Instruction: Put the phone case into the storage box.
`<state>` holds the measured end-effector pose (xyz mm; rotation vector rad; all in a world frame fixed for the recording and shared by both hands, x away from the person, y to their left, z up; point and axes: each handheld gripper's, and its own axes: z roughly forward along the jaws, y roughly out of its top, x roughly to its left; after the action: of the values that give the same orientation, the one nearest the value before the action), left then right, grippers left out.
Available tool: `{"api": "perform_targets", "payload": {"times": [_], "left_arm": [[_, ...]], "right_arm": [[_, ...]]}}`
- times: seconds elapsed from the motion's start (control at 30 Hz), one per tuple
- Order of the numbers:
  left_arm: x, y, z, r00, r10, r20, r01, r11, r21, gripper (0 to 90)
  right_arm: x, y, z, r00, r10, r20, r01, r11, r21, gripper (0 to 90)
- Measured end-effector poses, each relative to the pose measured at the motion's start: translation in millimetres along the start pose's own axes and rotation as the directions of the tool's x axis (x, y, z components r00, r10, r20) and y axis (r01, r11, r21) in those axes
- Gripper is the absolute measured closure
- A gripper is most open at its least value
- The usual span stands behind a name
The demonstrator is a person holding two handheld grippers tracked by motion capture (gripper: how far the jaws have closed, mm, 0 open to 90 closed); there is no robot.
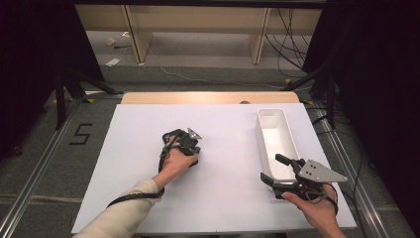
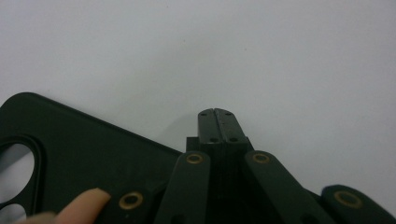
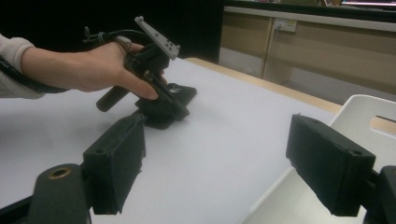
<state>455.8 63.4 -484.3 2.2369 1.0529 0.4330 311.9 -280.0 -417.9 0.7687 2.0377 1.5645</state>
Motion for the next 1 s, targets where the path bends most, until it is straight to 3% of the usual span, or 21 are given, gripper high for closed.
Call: {"api": "perform_targets", "payload": {"times": [0.6, 1.0], "left_arm": [[5.9, -19.1, -21.1, 0.9997, 0.011, 0.020, -0.012, 0.9986, 0.051, 89.7], [21.4, -34.5, -36.6, 0.9999, -0.006, 0.015, 0.005, 0.9962, 0.087, 89.7]], "right_arm": [[-0.1, 0.1, 0.1, 1.0000, 0.000, 0.001, 0.000, 1.000, -0.001, 21.3], [0.0, -0.1, 0.9, 1.0000, 0.000, 0.002, 0.000, 1.000, -0.001, 21.2]]}}
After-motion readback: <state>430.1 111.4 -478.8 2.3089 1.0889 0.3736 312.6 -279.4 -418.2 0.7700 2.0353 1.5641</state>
